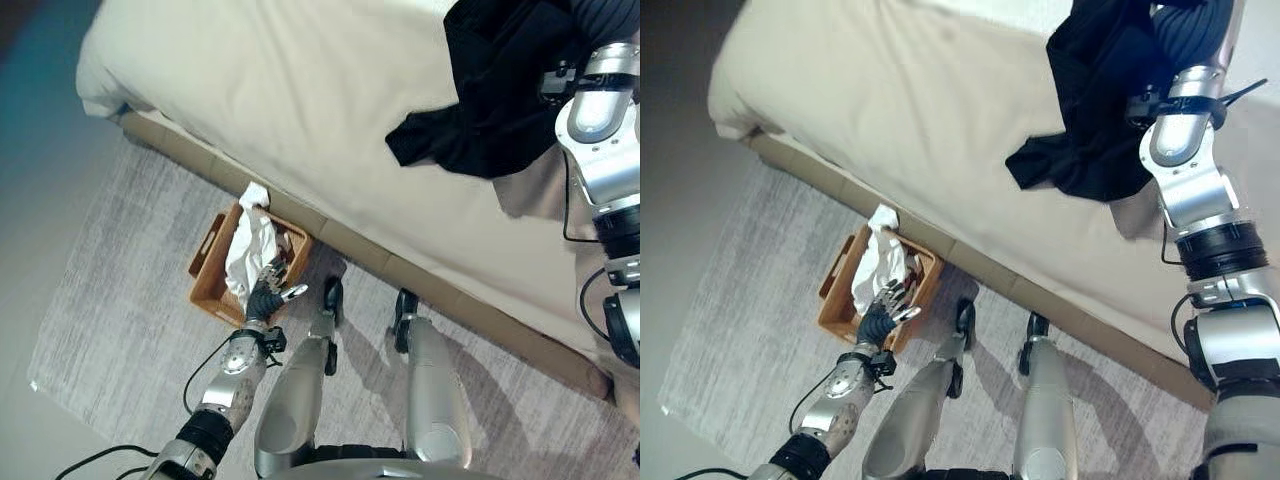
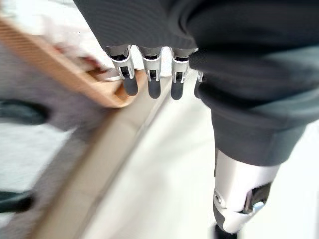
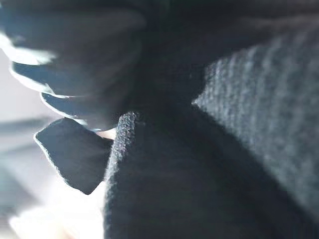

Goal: Pick up clothes into the bucket

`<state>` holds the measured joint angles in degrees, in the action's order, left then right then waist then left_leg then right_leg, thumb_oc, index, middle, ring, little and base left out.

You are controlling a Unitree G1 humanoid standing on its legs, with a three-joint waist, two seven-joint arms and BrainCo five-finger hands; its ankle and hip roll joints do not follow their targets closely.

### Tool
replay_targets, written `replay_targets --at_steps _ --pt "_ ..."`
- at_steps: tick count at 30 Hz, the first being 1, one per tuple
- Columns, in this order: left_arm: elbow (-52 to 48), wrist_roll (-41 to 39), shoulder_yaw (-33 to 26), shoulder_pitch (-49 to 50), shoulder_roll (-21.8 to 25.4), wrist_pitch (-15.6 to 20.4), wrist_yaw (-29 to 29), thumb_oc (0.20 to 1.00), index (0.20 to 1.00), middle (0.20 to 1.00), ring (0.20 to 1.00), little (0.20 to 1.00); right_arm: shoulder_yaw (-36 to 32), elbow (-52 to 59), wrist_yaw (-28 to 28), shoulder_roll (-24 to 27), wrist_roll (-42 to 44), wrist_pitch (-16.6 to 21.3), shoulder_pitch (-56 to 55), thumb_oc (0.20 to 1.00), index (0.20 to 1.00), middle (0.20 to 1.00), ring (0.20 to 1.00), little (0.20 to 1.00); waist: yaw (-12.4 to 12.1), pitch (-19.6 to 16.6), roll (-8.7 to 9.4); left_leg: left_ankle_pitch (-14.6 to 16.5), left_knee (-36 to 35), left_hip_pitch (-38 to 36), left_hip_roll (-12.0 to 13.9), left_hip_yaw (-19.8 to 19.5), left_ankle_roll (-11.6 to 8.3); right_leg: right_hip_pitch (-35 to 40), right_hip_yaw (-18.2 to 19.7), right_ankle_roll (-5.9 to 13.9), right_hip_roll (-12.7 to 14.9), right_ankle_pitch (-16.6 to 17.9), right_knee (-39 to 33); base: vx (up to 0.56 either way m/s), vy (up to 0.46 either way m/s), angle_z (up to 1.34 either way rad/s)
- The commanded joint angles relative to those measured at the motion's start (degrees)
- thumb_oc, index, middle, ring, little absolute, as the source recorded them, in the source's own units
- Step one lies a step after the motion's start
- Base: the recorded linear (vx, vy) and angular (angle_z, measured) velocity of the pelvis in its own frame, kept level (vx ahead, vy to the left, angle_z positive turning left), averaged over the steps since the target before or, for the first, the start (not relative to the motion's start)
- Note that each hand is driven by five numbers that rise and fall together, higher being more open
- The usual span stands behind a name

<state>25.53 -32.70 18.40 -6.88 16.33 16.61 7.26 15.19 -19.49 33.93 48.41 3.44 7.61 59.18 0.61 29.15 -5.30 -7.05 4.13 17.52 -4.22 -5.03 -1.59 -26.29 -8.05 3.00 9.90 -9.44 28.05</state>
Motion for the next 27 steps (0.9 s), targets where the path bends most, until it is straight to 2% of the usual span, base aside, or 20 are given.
replay_targets --at_steps 1,2,3,4,5,9,12,16,17,18,21,22,23,24,25,27 --pt "-4.66 4.71 -1.85 2.38 4.93 2.25 0.28 1.000 1.000 1.000 1.000 1.000 -3.30 5.76 -2.34 1.40 1.64 5.95 1.24 0.200 0.200 0.200 0.200 0.200 -0.69 -6.91 4.11 6.18 2.75 -4.20 -0.55 0.42 -0.72 8.45 1.09 4.41 1.69 7.30 -10.50 0.08 0.055 -0.12" --pt "-4.76 4.77 -1.85 2.54 5.01 2.20 0.31 1.000 1.000 1.000 1.000 1.000 -3.43 5.84 -2.40 1.33 1.65 5.95 1.04 0.200 0.200 0.200 0.200 0.200 -0.72 -6.90 4.15 6.19 2.66 -4.40 -0.51 0.42 -0.71 8.71 1.06 4.42 1.64 7.36 -10.72 0.16 0.106 -0.19" --pt "-6.11 6.14 -2.04 1.70 6.41 1.98 -0.33 1.000 1.000 1.000 1.000 1.000 -3.38 6.15 -4.83 0.19 3.92 6.47 -0.72 0.200 0.200 0.200 0.200 0.200 -0.37 -9.61 4.65 6.85 2.21 -6.75 -0.37 0.88 -0.69 11.56 1.07 4.68 1.51 7.53 -12.65 0.08 0.055 -0.17" --pt "-6.17 6.14 -2.04 1.80 6.48 1.94 -0.34 1.000 1.000 1.000 1.000 1.000 -3.45 6.16 -4.90 0.15 3.98 6.49 -0.82 0.200 0.200 0.200 0.200 0.200 -0.40 -9.58 4.68 6.86 2.11 -6.95 -0.33 0.89 -0.69 11.81 1.05 4.69 1.46 7.60 -12.87 0.13 0.089 -0.23" --pt "-8.70 6.69 -2.77 1.72 7.65 1.65 -0.94 1.000 1.000 1.000 1.000 1.000 -3.12 6.45 -7.72 -0.81 5.71 6.36 -2.89 0.200 0.200 0.200 0.200 0.200 -0.18 -11.96 5.10 7.58 1.91 -8.95 -0.10 1.44 -0.60 14.03 1.09 4.86 1.12 7.68 -14.17 0.09 0.054 -0.18" --pt "-14.31 9.65 -4.20 -0.83 10.93 0.78 -1.11 1.000 1.000 1.000 1.000 1.000 -2.69 7.27 -13.30 -2.08 8.22 5.05 -8.08 0.200 0.200 0.200 0.200 0.200 0.49 -16.68 5.85 9.38 1.81 -13.51 0.47 2.53 -0.59 18.96 1.75 5.15 0.33 7.48 -16.55 0.12 0.033 -0.14" --pt "-17.71 10.12 -5.11 -3.07 11.49 0.08 -0.83 1.000 1.000 1.000 1.000 1.000 -2.57 7.99 -16.66 -2.27 9.01 3.54 -11.78 0.200 0.200 0.200 0.200 0.200 0.69 -19.83 6.30 10.32 1.29 -16.28 0.73 3.03 -0.61 22.31 1.82 5.28 0.00 7.59 -19.06 0.09 -0.008 -0.12" --pt "-22.93 9.56 -5.94 -5.72 12.72 -0.86 -1.26 1.000 1.000 1.000 1.000 1.000 -2.56 9.69 -20.31 -1.92 10.06 2.13 -15.65 0.200 0.200 0.200 0.200 0.200 0.68 -23.26 6.53 11.16 0.21 -19.31 1.35 4.07 -0.66 25.83 2.15 5.40 -0.55 7.94 -22.12 0.08 -0.020 -0.14" --pt "-22.99 9.55 -5.91 -5.70 12.76 -0.92 -1.26 1.000 1.000 1.000 1.000 1.000 -2.65 9.75 -20.34 -1.92 10.06 2.10 -15.75 0.200 0.200 0.200 0.200 0.200 0.61 -23.19 6.54 11.18 0.15 -19.46 1.37 4.10 -0.66 25.97 2.18 5.40 -0.57 7.96 -22.21 0.11 -0.053 -0.25" --pt "-24.71 8.58 -5.01 -7.83 13.83 -1.45 -2.38 1.000 1.000 1.000 1.000 1.000 -2.50 10.75 -22.21 -1.90 11.11 1.66 -17.66 0.200 0.200 0.200 0.200 0.200 0.76 -24.43 6.59 11.34 -0.31 -20.59 1.71 4.39 -0.75 27.29 2.19 5.35 -0.79 7.90 -22.90 0.05 -0.029 -0.19" --pt "-24.94 7.55 -2.92 -11.01 14.94 -2.07 -3.34 1.000 1.000 1.000 1.000 1.000 -2.20 11.44 -23.59 -1.55 12.06 1.35 -18.69 0.200 0.200 0.200 0.200 0.200 0.87 -25.18 6.62 11.38 -0.86 -21.79 2.02 4.53 -0.88 28.55 1.98 5.26 -1.08 7.77 -23.48 0.06 -0.037 -0.03" --pt "-25.07 5.53 0.34 -14.68 16.54 -2.79 -5.17 1.000 1.000 1.000 1.000 1.000 -1.34 12.18 -24.96 -0.86 13.61 1.13 -18.65 0.200 0.200 0.200 0.200 0.200 1.26 -25.97 6.53 11.18 -1.49 -22.65 2.41 4.46 -1.06 29.37 1.65 5.17 -1.33 7.61 -23.81 0.03 -0.024 0.02" --pt "-24.96 5.48 0.42 -14.82 16.54 -2.75 -5.20 1.000 1.000 1.000 1.000 1.000 -1.42 12.17 -24.98 -0.82 13.64 1.14 -18.67 0.200 0.200 0.200 0.200 0.200 1.22 -25.89 6.54 11.16 -1.55 -22.73 2.42 4.44 -1.07 29.45 1.62 5.17 -1.33 7.61 -23.85 0.05 -0.051 0.03" --pt "-23.80 2.54 4.62 -18.55 17.18 -3.77 -6.82 1.000 1.000 1.000 1.000 1.000 -0.28 12.61 -25.62 -0.40 14.84 0.89 -17.80 0.200 0.200 0.200 0.200 0.200 1.64 -26.42 6.50 10.96 -2.08 -23.29 2.81 4.39 -1.26 29.93 1.40 5.10 -1.65 7.56 -24.12 0.00 0.000 0.00" --pt "-23.65 2.47 4.71 -18.74 17.16 -3.71 -6.85 1.000 1.000 1.000 1.000 1.000 -0.33 12.56 -25.63 -0.36 14.87 0.91 -17.77 0.200 0.200 0.200 0.200 0.200 1.60 -26.33 6.50 10.95 -2.12 -23.34 2.82 4.36 -1.27 29.99 1.37 5.10 -1.66 7.56 -24.14 0.02 -0.047 -0.01" --pt "-21.88 -0.15 9.58 -22.83 16.92 -4.79 -8.24 1.000 1.000 1.000 1.000 1.000 1.23 13.32 -25.66 0.27 16.27 1.10 -15.76 0.200 0.200 0.200 0.200 0.200 2.00 -26.79 6.50 10.62 -2.71 -23.83 3.09 4.31 -1.50 30.62 0.92 4.88 -1.93 7.65 -24.62 0.01 -0.018 0.02"
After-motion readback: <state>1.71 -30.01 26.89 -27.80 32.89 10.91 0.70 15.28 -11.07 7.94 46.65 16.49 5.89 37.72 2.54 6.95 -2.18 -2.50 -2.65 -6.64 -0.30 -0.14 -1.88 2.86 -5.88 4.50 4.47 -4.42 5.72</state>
